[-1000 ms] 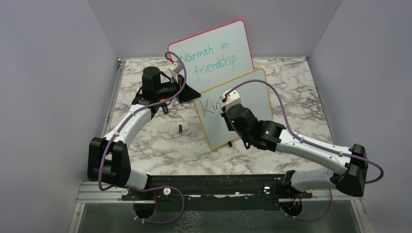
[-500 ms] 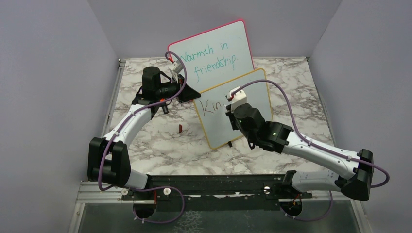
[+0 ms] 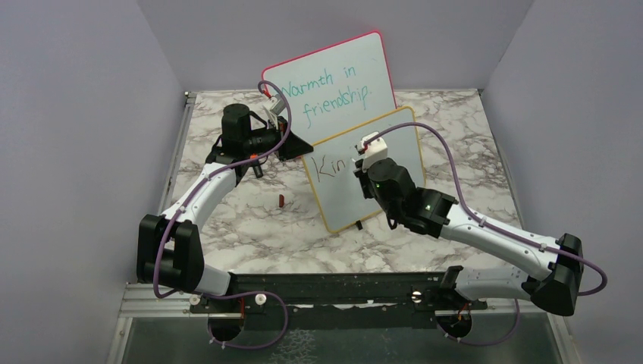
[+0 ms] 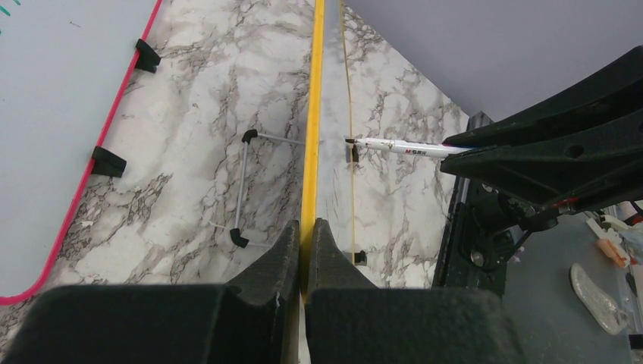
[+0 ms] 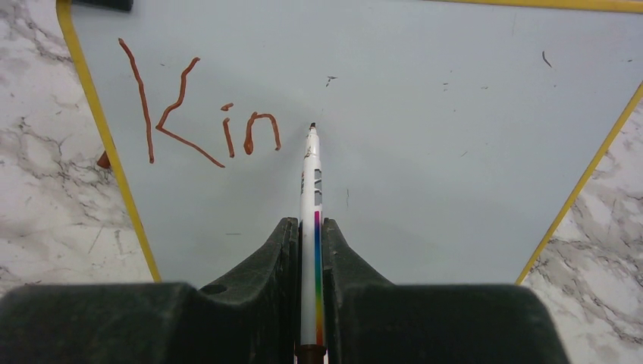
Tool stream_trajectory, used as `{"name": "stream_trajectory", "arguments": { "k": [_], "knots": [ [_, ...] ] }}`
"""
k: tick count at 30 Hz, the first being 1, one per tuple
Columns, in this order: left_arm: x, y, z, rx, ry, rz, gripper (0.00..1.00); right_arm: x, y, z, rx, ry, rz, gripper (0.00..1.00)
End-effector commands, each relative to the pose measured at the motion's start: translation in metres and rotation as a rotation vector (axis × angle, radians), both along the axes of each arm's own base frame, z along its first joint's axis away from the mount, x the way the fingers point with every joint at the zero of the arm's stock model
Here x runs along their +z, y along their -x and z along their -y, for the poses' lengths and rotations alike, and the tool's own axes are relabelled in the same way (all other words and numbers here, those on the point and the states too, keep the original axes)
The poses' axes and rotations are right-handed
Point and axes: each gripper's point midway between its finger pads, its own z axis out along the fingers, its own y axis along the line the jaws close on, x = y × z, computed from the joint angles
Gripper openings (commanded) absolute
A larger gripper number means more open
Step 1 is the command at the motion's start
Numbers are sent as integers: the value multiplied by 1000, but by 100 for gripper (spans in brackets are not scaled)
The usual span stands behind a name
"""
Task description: Write a sentence on the whiteboard
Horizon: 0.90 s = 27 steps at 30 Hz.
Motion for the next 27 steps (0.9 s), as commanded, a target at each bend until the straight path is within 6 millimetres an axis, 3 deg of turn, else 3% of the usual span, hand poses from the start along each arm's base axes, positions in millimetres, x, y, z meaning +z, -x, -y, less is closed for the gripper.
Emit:
{"name": "stream_trajectory", "arguments": {
  "k": [1, 16, 27],
  "knots": [
    [-17, 8, 5, -38, -29, -52, 0, 3, -5, -5, 15, -17, 16, 1],
    [-17, 8, 5, -43, -27, -54, 0, -8, -7, -2, 7, 15, -19, 1],
    [-17, 9, 7, -52, -26, -55, 0, 3, -9, -14, 47, -27, 6, 1]
  ]
}}
